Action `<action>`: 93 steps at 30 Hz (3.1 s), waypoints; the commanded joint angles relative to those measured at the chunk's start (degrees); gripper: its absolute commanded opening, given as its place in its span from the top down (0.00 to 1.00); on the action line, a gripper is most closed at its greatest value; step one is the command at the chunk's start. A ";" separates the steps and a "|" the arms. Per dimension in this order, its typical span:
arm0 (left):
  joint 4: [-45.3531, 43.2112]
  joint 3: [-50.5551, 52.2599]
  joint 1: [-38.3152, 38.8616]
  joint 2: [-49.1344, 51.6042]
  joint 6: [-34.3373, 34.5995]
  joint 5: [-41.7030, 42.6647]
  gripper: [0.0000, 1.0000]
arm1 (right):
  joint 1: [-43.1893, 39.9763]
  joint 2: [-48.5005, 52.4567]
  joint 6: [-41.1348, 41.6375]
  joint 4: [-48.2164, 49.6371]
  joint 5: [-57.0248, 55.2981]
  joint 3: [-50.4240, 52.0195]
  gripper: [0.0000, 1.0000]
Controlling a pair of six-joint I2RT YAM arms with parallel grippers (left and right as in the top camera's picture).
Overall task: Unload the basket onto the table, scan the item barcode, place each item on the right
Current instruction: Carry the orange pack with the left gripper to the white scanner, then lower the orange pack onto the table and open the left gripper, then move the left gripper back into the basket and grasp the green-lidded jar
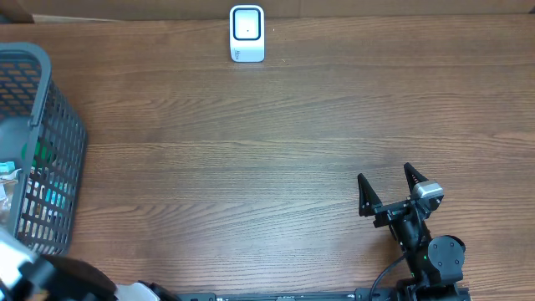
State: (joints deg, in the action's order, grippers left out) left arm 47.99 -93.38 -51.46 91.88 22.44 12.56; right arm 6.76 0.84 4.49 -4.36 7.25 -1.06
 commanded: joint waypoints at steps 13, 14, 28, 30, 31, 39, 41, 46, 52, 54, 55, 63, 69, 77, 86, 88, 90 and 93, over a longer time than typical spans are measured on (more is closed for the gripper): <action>3.04 -5.01 34.51 -10.49 -6.91 19.87 0.96 | 0.02 -0.68 0.13 0.17 0.13 0.59 0.00; 4.07 -4.92 37.90 -9.38 -7.06 19.02 0.96 | 0.02 -0.68 0.13 0.17 0.13 0.59 0.00; -5.22 -5.70 62.01 13.70 -6.54 24.35 0.96 | 0.02 -0.68 0.13 0.17 0.13 0.59 0.00; -7.19 -5.70 62.42 14.67 -5.44 24.96 0.96 | 0.02 -0.68 0.13 0.17 0.13 0.59 0.00; -7.61 -5.70 62.62 14.99 -5.22 24.96 0.96 | 0.02 -0.68 0.13 0.17 0.13 0.59 0.00; -8.68 -5.70 65.02 15.67 -6.19 24.87 0.92 | 0.02 -0.68 0.13 0.17 0.13 0.59 0.00; -8.57 -5.70 65.59 15.67 -6.05 25.20 0.95 | 0.02 -0.68 0.15 0.17 0.13 0.59 0.00; -7.96 -5.66 68.67 15.69 -1.86 27.02 0.96 | 0.02 -0.68 0.13 0.17 0.13 0.59 0.00; -7.80 -5.18 76.96 17.22 5.44 13.92 0.96 | 0.02 -0.68 0.13 0.17 0.13 0.59 0.00; -8.02 -5.18 79.62 18.40 9.62 9.75 0.96 | 0.02 -0.68 0.15 0.17 0.13 0.59 0.00; -8.22 -5.18 80.74 18.95 12.17 7.93 0.96 | 0.02 -0.68 0.15 0.17 0.13 0.59 0.00; -9.25 -5.18 83.32 25.18 30.08 5.29 0.96 | 0.02 -0.68 0.13 0.17 0.13 0.59 0.00; -9.62 -5.18 82.73 27.08 32.50 8.28 0.88 | 0.02 -0.68 0.13 0.17 0.13 0.59 0.00; -9.68 -5.18 82.71 27.08 32.41 8.28 0.37 | 0.02 -0.68 0.13 0.17 0.13 0.59 0.00; -12.02 -7.82 80.63 24.52 18.84 17.88 0.26 | 0.02 -0.68 0.13 0.17 0.13 0.59 0.00; -10.01 -10.08 78.60 22.40 16.61 18.21 0.20 | 0.02 -0.68 0.13 0.17 0.13 0.59 0.00; -6.47 -12.79 75.21 19.12 12.92 18.01 0.18 | 0.02 -0.68 0.15 0.17 0.13 0.59 0.00; -0.17 -15.67 69.77 14.34 10.01 15.10 0.18 | 0.02 -0.68 0.13 0.17 0.13 0.59 0.00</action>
State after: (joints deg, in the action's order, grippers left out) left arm 44.07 -103.53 25.15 115.70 39.99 28.53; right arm 6.76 0.84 4.51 -4.36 7.27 -1.06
